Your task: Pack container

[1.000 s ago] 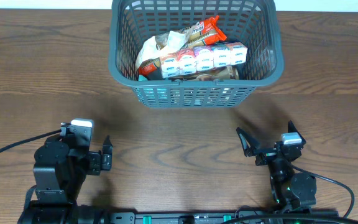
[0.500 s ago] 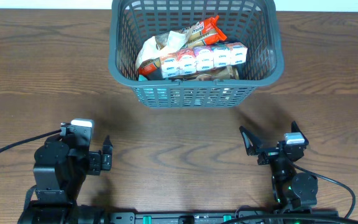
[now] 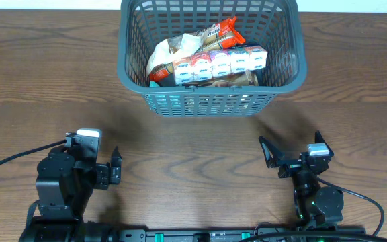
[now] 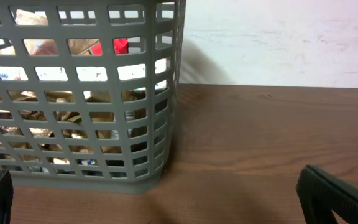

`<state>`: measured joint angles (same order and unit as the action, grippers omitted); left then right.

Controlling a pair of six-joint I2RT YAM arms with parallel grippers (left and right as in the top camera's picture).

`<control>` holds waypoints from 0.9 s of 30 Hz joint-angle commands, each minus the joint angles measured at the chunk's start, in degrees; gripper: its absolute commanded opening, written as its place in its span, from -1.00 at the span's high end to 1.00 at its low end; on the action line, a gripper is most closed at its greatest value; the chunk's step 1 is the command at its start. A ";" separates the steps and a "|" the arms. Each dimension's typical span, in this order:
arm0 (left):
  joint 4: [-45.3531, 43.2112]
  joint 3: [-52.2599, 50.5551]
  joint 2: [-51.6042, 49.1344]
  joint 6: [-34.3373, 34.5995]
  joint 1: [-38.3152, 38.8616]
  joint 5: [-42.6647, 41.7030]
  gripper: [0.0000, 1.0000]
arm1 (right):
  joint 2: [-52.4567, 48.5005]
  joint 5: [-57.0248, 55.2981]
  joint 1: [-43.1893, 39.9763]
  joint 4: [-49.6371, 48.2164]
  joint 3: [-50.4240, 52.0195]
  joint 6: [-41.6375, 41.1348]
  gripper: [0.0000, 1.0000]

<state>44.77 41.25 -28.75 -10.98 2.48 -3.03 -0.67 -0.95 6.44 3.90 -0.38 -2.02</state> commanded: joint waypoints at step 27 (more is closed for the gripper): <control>4.48 -3.39 23.10 -0.96 -0.04 -7.04 -0.97 | 0.39 0.37 -0.50 0.37 0.07 1.01 -0.99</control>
<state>50.85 40.42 -8.01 -10.98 2.46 -8.88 -0.67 -0.86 6.44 3.95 -0.38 -1.87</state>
